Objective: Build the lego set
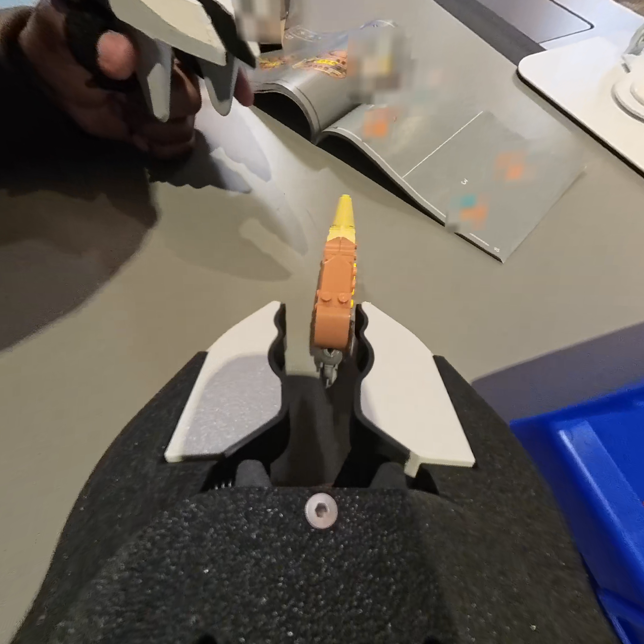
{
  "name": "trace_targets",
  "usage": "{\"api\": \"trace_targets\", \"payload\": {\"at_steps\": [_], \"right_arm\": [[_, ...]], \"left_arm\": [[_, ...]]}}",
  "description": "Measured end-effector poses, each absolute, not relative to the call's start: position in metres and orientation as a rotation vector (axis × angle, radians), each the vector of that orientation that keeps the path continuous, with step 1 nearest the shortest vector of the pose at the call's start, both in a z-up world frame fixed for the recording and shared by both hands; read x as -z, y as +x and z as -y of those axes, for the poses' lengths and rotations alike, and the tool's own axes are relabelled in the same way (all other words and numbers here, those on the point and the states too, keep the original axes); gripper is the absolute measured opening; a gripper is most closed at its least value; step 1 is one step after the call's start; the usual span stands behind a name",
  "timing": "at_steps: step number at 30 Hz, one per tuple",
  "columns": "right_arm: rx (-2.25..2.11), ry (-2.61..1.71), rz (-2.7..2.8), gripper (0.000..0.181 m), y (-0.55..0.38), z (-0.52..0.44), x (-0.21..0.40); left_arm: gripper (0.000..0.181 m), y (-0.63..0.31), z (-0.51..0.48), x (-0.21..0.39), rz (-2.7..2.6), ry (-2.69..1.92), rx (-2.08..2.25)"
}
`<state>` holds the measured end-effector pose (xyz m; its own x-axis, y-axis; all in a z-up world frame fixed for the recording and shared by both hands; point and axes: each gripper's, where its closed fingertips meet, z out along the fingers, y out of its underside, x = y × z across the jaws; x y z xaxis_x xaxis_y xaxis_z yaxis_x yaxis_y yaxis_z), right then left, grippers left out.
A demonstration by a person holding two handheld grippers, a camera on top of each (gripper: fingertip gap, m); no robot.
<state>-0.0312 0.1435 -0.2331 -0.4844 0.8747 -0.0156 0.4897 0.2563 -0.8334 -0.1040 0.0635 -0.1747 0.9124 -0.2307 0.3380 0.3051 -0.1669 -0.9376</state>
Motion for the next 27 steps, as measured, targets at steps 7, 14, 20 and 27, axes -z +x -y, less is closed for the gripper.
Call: {"api": "trace_targets", "payload": {"at_steps": [7, 14, 20, 27], "right_arm": [[-1.193, -1.098, 2.03, 0.04, -0.004, -0.156, 0.181], [-0.905, -1.108, 1.944, 0.037, 0.014, -0.262, 0.105], [-0.628, -1.179, 1.923, 0.037, 0.016, -0.347, 0.085], [-0.559, -1.182, 1.93, 0.037, 0.007, -0.361, 0.099]], "left_arm": [[0.015, -0.107, -0.061, 0.172, 0.074, -1.656, 0.487], [0.015, -0.105, -0.06, 0.174, 0.077, -1.672, 0.491], [0.014, -0.109, -0.058, 0.173, 0.107, -1.663, 0.504], [0.014, -0.109, -0.058, 0.173, 0.108, -1.664, 0.508]]}}
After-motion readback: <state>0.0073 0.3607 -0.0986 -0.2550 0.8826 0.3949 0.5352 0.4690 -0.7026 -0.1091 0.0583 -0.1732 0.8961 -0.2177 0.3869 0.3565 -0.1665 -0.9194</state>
